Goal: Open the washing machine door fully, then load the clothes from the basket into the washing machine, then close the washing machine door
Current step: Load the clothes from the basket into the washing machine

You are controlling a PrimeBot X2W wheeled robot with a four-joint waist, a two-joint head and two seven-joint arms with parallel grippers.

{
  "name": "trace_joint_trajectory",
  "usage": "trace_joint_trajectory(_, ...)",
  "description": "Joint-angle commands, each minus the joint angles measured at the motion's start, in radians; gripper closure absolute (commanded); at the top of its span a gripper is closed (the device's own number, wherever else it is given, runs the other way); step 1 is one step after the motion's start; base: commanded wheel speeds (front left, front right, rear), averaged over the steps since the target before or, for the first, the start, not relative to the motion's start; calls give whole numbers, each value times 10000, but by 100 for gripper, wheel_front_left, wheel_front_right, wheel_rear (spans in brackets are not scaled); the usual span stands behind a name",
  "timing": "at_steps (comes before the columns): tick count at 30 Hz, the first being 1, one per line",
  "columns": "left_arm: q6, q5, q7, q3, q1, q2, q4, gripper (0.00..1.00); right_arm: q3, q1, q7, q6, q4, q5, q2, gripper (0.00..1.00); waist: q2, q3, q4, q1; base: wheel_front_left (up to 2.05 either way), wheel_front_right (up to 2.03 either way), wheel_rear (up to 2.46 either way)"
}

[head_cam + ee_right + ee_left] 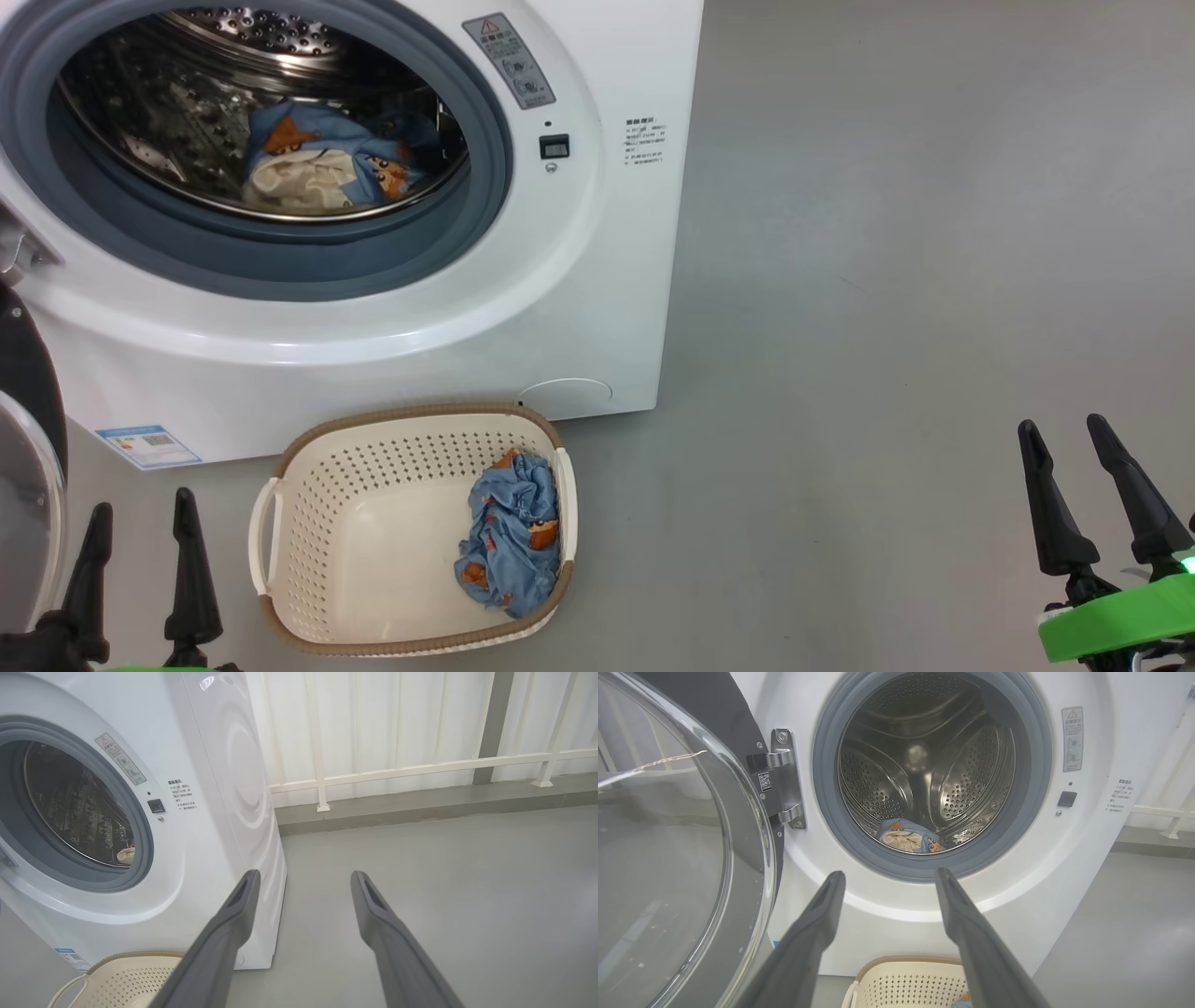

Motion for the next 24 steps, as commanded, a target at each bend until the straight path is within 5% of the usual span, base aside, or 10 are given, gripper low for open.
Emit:
trace_joint_trajectory(1,4,96,-55,318,-47,176,-313,0,119,16,-80,58,-266,62,-270,0,0,7,7,0,0,0,0)
trace_joint_trajectory(11,4,18,-55,168,-134,85,-121,0,155,-141,-80,58,-347,39,-219,0,0,258,-42,0,0,0,0)
trace_joint_trajectory(24,4,-426,-55,-582,-1419,49,1494,0,67,-1211,-80,58,-593,-116,296,0,0,2045,-285,0,0,0,0)
